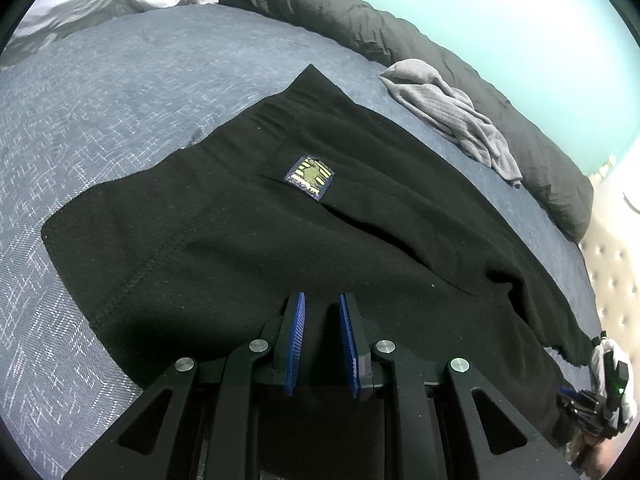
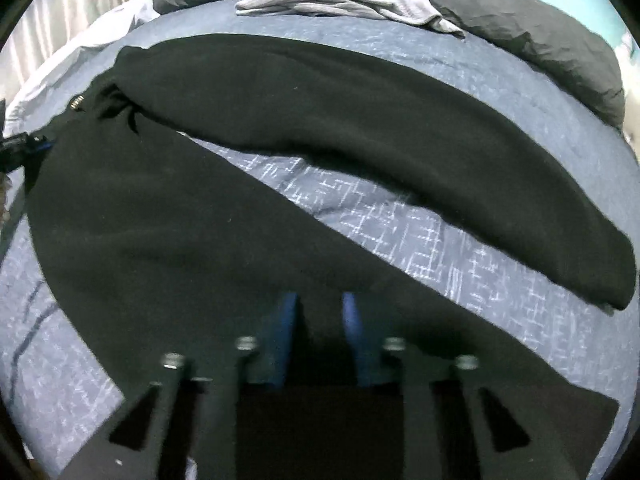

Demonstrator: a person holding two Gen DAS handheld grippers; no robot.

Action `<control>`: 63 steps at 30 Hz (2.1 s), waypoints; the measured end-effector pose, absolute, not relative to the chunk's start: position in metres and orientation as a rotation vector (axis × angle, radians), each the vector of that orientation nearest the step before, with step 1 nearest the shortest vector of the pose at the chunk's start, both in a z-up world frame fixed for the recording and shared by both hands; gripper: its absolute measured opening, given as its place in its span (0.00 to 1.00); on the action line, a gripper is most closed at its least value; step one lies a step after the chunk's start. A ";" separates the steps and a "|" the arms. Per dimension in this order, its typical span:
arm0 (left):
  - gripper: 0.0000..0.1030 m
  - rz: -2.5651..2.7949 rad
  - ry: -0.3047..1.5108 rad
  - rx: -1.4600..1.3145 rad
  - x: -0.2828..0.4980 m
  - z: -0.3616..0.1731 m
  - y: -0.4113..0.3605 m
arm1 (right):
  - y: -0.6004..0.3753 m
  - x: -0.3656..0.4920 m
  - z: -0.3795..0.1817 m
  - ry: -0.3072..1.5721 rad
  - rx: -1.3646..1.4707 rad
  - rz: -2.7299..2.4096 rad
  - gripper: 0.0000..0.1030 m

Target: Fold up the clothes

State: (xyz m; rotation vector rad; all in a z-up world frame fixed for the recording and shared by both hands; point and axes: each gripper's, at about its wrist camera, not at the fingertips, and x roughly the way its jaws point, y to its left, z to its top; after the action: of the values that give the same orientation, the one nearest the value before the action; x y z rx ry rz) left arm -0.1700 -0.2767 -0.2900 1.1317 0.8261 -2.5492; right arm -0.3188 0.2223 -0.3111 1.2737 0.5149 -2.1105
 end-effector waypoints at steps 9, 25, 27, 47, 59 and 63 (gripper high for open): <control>0.19 -2.548 0.825 1.135 -0.170 -0.290 -0.278 | 0.232 -0.318 -0.291 0.448 1.198 -2.218 0.00; 0.19 -2.537 0.840 1.084 -0.156 -0.278 -0.291 | 0.253 -0.306 -0.286 0.139 1.288 -2.263 0.33; 0.19 -2.534 0.843 1.067 -0.149 -0.273 -0.297 | 0.262 -0.297 -0.287 0.101 1.311 -2.285 0.33; 0.19 -2.472 0.930 1.047 -0.075 -0.279 -0.332 | 0.260 -0.206 -0.266 -0.293 1.291 -2.389 0.45; 0.19 -2.531 0.800 1.065 -0.093 -0.251 -0.329 | 0.162 -0.185 -0.290 -0.267 1.198 -2.185 0.47; 0.20 -2.568 0.739 1.151 -0.137 -0.230 -0.346 | 0.152 -0.197 -0.291 -0.304 1.174 -2.150 0.48</control>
State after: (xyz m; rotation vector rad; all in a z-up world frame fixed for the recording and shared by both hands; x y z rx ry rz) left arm -0.1374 -0.3461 -0.2302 1.1514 0.7388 -2.5676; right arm -0.1972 0.1517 -0.2915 1.1744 -0.3040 -2.1495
